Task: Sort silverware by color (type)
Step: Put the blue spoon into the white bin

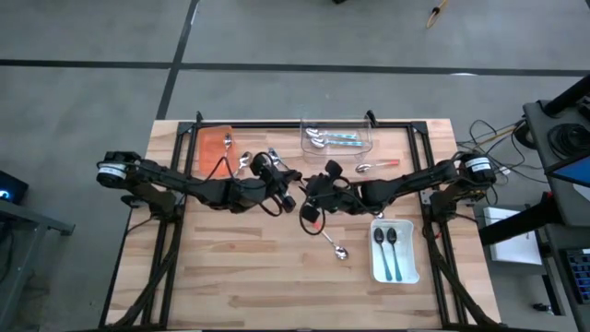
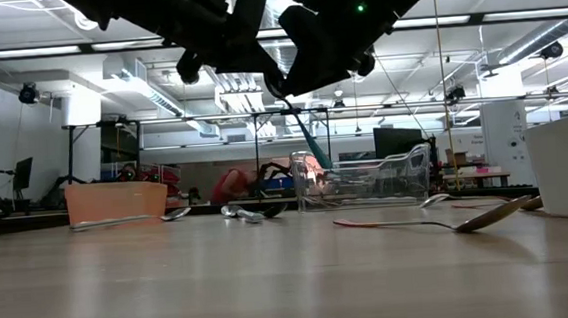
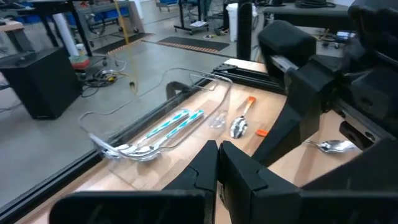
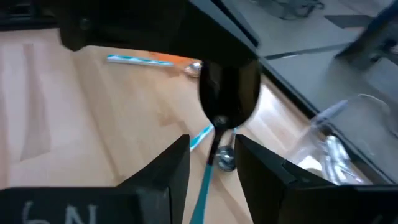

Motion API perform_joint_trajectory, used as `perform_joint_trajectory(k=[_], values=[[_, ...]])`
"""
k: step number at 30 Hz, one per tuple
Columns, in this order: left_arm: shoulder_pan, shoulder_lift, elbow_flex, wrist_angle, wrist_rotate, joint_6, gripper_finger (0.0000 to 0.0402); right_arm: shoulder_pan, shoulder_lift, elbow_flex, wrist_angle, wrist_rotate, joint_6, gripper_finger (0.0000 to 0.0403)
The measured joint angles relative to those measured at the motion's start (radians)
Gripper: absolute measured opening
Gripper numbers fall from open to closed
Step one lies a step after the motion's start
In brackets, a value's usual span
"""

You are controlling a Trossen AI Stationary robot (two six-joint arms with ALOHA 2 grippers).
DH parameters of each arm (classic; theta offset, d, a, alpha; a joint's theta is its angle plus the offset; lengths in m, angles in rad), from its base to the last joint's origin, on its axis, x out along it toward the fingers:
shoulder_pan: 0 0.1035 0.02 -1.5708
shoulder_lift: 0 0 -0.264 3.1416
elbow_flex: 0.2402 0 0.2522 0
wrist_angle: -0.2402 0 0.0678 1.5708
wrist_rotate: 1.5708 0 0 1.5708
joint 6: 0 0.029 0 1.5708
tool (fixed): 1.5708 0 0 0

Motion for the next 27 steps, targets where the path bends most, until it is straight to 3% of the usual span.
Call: perform_joint_trajectory(k=[17, 27], values=[[-0.013, 0.001, 0.007, 0.018, 0.075, -0.010, 0.0000, -0.005, 0.026, -0.006, -0.040, -0.004, 0.020, 0.0148], [-0.013, 0.002, 0.007, -0.033, 0.000, -0.020, 0.0000, 0.000, 0.059, -0.006, -0.006, 0.087, 0.016, 0.0111]])
